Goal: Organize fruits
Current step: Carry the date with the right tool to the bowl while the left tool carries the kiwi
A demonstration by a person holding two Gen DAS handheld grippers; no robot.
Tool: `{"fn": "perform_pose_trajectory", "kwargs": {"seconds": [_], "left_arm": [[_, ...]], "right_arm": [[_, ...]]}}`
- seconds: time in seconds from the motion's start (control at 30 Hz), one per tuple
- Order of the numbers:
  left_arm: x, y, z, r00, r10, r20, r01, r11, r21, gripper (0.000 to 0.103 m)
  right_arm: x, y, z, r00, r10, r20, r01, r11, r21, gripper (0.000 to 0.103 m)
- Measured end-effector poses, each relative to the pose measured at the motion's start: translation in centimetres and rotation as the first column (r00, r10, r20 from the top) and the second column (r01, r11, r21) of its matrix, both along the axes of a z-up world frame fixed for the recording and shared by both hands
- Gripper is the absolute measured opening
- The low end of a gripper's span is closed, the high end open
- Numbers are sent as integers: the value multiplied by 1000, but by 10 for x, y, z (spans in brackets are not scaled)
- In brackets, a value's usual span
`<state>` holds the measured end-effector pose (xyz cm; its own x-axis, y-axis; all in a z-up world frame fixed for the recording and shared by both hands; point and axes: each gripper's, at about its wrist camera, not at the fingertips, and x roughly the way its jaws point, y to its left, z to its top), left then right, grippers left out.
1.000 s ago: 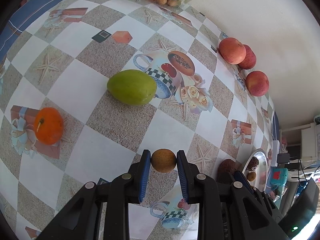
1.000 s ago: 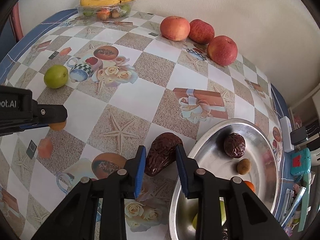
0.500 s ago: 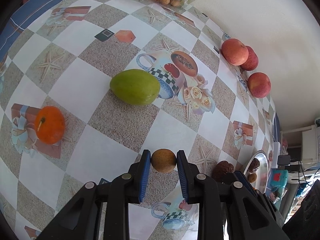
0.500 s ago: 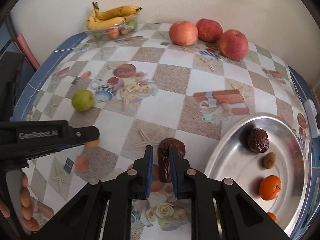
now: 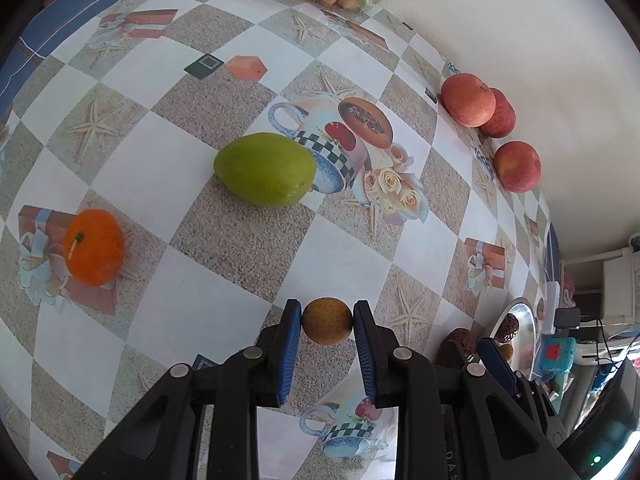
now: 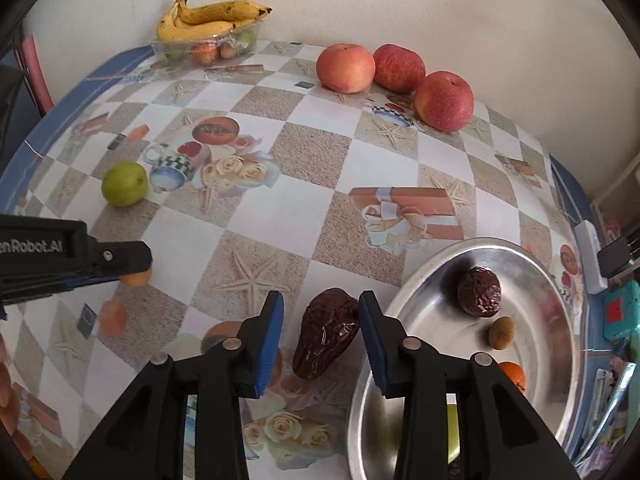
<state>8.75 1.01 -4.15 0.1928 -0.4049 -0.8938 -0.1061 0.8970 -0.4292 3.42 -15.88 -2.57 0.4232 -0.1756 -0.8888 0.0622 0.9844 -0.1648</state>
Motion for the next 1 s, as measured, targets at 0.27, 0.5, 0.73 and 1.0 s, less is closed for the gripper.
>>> {"fn": "perform_pose_trajectory", "kwargs": {"seconds": [0.27, 0.5, 0.73, 1.0], "left_arm": [[0, 0, 0, 1000, 1, -4, -1, 1000, -1, 29], [0, -1, -2, 1000, 2, -10, -2, 1000, -1, 29], [0, 0, -2, 1000, 6, -9, -6, 1000, -3, 29], [0, 2, 1, 1000, 11, 2, -11, 1000, -1, 29]], "right_arm": [[-2, 22, -12, 993, 108, -55, -116, 973, -199, 40], [-2, 19, -11, 994, 102, -47, -109, 974, -198, 34], [-2, 10, -4, 998, 56, -26, -57, 998, -42, 33], [-5, 11, 21, 997, 43, 56, -50, 989, 139, 33]]}}
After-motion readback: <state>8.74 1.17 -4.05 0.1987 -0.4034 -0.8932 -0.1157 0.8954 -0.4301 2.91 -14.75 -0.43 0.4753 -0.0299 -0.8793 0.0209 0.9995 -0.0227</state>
